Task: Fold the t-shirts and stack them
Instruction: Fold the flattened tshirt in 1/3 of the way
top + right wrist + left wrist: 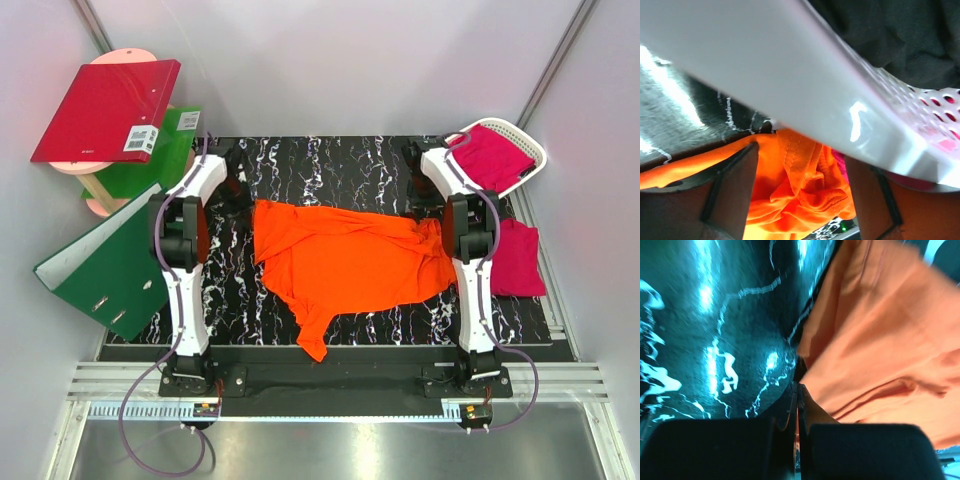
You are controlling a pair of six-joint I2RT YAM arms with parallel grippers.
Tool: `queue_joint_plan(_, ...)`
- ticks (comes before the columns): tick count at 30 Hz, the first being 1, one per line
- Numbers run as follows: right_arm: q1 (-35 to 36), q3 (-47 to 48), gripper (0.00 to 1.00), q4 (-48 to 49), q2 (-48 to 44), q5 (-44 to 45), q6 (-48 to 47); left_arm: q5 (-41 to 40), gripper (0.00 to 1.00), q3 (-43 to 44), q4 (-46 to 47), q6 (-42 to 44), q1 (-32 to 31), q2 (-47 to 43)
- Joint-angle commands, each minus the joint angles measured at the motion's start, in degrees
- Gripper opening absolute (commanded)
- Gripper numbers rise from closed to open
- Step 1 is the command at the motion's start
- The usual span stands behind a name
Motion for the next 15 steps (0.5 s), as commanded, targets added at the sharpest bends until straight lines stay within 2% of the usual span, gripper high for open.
queue_joint_plan(1, -1.2, 0.6, 0.80, 3.8, -4.0, -4.4, 0.2, 0.1, 0.00, 6.0, -0.3, -0.3, 0.5, 1.9)
queue_joint_plan(2, -1.2, 0.9, 0.81, 4.0, -4.5, -5.0, -0.2, 1.3, 0.00, 6.6, -0.3, 0.1, 0.5, 2.2)
queue_joint_plan(3, -1.1, 1.7, 0.82, 3.9, -5.0, -6.8, -0.7, 1.8, 0.22, 7.2, -0.4, 0.1, 0.4, 1.8)
queue_joint_plan(4, -1.2, 1.9, 0.84, 4.3, -6.4, -7.7, -1.1, 2.5, 0.39, 7.3, -0.2, 0.1, 0.3, 0.3)
queue_joint_plan(5, -1.2, 2.1, 0.84, 4.8, -7.1, -8.7, -1.2, 2.4, 0.50, 7.1, -0.1, 0.0, 0.2, -0.6)
queue_joint_plan(6, -1.1, 2.1, 0.85, 5.5, -8.0, -10.9, -1.8, 2.3, 0.68, 6.9, 0.1, 0.0, 0.0, -1.7)
queue_joint_plan(9, -1.2, 0.0, 0.88, 9.4, -13.4, -15.5, -2.4, 2.5, 0.80, 5.0, 0.1, 0.0, -0.1, -5.9)
queue_joint_plan(11, -1.1, -1.4, 0.89, 12.3, -15.6, -17.4, -2.6, 3.1, 0.83, 3.4, 0.4, 0.0, -0.1, -8.8)
queue_joint_plan(12, -1.1, -2.4, 0.89, 13.0, -16.9, -18.1, -2.5, 3.4, 0.83, 2.8, 0.4, -0.1, -0.3, -9.6)
queue_joint_plan(15, -1.2, -3.5, 0.89, 13.8, -18.2, -18.4, -2.0, 5.9, 0.68, 1.5, 1.8, 0.3, -1.2, -10.7)
